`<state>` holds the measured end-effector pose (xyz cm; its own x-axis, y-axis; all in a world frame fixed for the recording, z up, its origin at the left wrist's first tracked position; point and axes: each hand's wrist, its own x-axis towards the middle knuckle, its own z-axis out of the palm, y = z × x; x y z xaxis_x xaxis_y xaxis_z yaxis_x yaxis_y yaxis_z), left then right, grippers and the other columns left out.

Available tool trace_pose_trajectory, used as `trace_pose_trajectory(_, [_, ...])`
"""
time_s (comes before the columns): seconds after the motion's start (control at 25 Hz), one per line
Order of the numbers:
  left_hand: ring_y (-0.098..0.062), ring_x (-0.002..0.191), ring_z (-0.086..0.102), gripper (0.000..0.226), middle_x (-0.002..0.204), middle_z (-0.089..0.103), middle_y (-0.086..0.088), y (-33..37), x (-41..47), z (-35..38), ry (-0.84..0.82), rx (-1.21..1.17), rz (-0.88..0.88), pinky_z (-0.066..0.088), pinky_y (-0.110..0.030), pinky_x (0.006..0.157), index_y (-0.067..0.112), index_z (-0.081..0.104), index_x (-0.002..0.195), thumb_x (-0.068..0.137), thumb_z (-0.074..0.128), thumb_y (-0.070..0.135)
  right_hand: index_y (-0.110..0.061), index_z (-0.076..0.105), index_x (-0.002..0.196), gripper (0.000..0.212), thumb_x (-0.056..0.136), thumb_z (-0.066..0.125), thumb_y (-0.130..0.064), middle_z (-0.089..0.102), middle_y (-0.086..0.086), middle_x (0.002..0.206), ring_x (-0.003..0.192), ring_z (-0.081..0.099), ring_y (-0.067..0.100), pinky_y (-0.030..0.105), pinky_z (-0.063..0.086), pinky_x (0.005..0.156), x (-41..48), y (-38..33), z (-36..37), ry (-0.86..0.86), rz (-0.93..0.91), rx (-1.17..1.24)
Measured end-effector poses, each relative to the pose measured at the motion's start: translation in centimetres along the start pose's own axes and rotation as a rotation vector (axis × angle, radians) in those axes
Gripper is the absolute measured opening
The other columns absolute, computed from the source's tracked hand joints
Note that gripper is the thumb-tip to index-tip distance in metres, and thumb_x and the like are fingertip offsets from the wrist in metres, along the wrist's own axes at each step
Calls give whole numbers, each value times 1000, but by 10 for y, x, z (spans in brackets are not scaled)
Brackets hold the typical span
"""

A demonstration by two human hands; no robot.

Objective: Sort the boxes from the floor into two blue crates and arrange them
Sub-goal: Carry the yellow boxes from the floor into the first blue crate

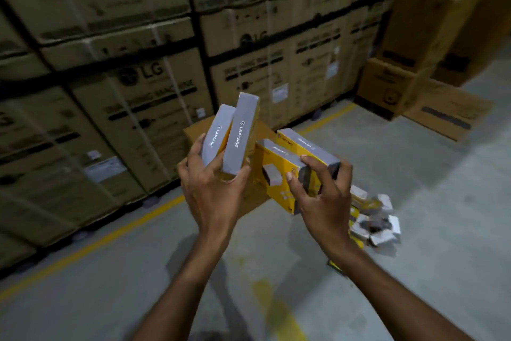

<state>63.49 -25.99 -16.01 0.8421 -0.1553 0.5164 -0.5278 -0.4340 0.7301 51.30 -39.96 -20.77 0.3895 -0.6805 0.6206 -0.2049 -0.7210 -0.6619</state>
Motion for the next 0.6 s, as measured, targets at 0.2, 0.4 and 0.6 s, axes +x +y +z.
trace_pose_trajectory(0.2, [-22, 124, 45, 44, 147, 47, 14, -25, -44, -94, 203, 188, -97, 53, -41, 90, 24, 76, 115, 74, 86, 38, -27, 71, 122, 37, 91, 74, -47, 46, 11, 125, 105, 60, 26, 28, 55, 75, -43, -51, 12, -122, -217, 103])
trace_pose_trajectory(0.4, [-26, 126, 45, 45, 150, 47, 11, -32, -109, -188, 384, 359, -159, 51, -38, 92, 24, 75, 118, 77, 86, 39, -26, 65, 126, 35, 96, 69, -45, 47, 16, 134, 118, 61, 33, 39, 61, 76, -102, -99, 11, -170, -670, 148])
trace_pose_trajectory(0.6, [-28, 126, 43, 41, 153, 45, 4, -22, -169, -276, 563, 547, -169, 46, -35, 97, 21, 76, 117, 80, 81, 40, -24, 62, 129, 39, 95, 71, -43, 46, 18, 135, 111, 65, 37, 41, 64, 71, -153, -157, 8, -235, -913, 280])
